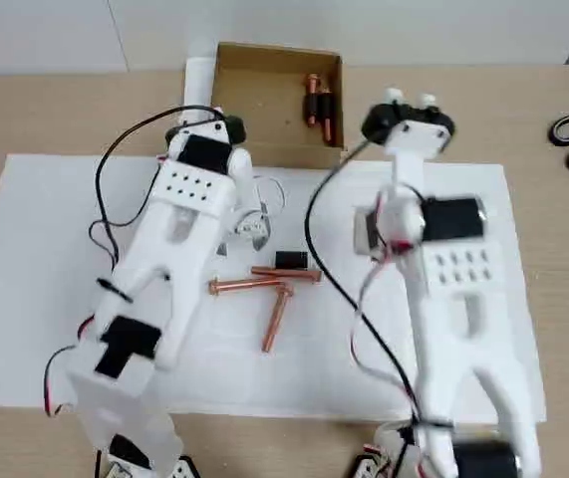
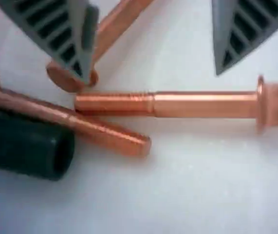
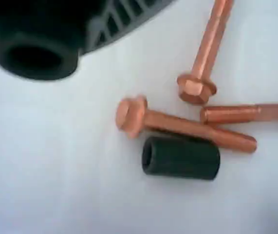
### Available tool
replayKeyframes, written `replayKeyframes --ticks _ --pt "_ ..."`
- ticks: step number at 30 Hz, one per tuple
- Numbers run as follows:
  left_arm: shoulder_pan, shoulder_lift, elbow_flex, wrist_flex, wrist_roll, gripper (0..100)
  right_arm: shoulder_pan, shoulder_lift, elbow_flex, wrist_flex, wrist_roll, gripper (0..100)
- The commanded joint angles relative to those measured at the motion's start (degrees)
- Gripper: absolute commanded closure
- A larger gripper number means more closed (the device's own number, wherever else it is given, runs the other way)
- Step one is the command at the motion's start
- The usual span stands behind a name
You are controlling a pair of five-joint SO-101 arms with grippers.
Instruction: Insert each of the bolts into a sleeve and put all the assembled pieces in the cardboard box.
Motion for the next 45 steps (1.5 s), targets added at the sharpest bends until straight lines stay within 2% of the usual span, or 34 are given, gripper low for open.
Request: replayKeyframes --ticks 1,5,10,14,21,26,28,35,43,45 --pt "0.26 0.26 -3.03 1.41 0.53 84 4.18 -12.62 6.95 -0.31 0.18 99.3" --pt "2.02 0.26 -3.12 1.32 7.82 84 9.10 -23.87 17.32 -4.09 7.12 99.3" --pt "0.26 0.26 -3.03 1.32 17.76 84 16.04 -35.56 27.08 -7.43 13.01 99.4" --pt "-0.97 0.97 -2.15 1.23 29.80 84 20.00 -41.27 32.62 -7.43 15.56 99.4" --pt "-0.70 2.73 1.45 1.32 29.27 84 22.73 -43.82 37.36 -7.25 15.91 99.4" --pt "-0.79 3.16 7.43 1.14 50.29 84 22.73 -43.82 38.07 -7.43 15.82 99.4" --pt "-0.62 3.16 9.54 1.05 55.91 84 22.73 -43.82 38.07 -7.43 15.82 99.4" --pt "-0.53 4.04 10.77 -0.35 56.53 82 22.73 -43.82 38.33 -7.16 15.82 99.4" --pt "-0.97 16.18 9.98 -6.95 56.70 82 22.73 -43.82 38.33 -6.99 15.82 99.4" --pt "-0.97 16.88 8.04 -5.89 56.70 82 22.73 -43.82 38.33 -6.99 15.82 99.4"
